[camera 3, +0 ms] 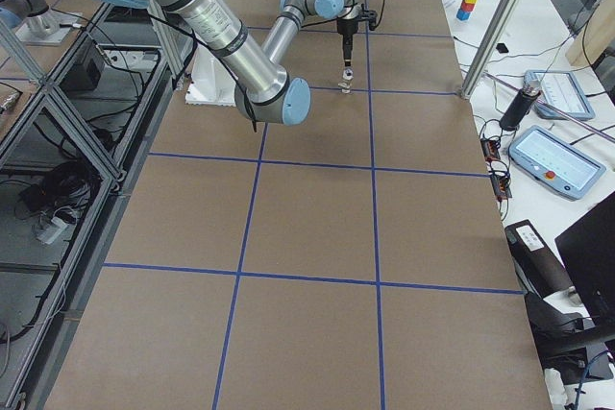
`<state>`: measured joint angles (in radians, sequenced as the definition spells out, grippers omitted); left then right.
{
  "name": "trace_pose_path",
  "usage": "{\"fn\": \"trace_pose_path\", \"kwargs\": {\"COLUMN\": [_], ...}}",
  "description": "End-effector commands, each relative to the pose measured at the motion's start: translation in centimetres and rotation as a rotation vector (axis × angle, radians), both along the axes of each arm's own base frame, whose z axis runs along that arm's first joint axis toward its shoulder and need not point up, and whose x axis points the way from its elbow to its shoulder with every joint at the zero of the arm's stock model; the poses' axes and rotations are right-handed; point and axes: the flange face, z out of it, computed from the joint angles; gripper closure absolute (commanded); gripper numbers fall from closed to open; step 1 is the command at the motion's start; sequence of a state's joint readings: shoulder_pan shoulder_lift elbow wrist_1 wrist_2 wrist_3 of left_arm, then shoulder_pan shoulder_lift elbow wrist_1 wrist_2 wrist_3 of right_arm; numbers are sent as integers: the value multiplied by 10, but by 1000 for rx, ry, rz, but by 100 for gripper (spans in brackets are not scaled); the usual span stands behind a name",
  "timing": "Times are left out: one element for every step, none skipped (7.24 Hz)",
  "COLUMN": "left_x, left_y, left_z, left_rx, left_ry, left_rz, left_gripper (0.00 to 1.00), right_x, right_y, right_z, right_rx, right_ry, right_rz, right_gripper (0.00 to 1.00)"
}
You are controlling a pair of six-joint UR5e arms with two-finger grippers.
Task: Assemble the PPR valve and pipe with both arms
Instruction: 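Open the right gripper and withdraw it away from the assembly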
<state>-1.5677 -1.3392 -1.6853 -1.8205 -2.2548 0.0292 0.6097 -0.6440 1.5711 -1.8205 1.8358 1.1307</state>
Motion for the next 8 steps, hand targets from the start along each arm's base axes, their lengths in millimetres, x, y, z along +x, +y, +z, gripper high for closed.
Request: {"fn": "trace_pose_path", "kwargs": {"left_x": [0, 0, 0, 6, 8, 10, 16, 13], "left_y": [1, 2, 2, 0, -2, -3, -6, -3], "left_z": [2, 3, 1, -5, -23, -28, -35, -42], "left_rx": [-7, -10, -15, -82, -168, -162, -141, -103], "left_ry": [2, 2, 6, 78, 117, 117, 112, 99], "left_rz": [0, 0, -2, -73, -194, -194, -154, -77], "left_gripper": [0, 0, 0, 0, 0, 0, 0, 0], "right_x": [97, 143, 189, 244, 307, 364, 398, 429], "right_y": [-14, -27, -46, -55, -58, -55, -53, -54], "right_z": [64, 95, 146, 221, 285, 328, 358, 391], "right_rx": [109, 121, 179, 226, 270, 293, 292, 256], "right_ry": [16, 24, 59, 65, 51, 70, 102, 87], "right_rz": [-62, -95, -147, -189, -237, -292, -309, -316], "right_gripper": [1, 1, 1, 1, 1, 1, 1, 1]}}
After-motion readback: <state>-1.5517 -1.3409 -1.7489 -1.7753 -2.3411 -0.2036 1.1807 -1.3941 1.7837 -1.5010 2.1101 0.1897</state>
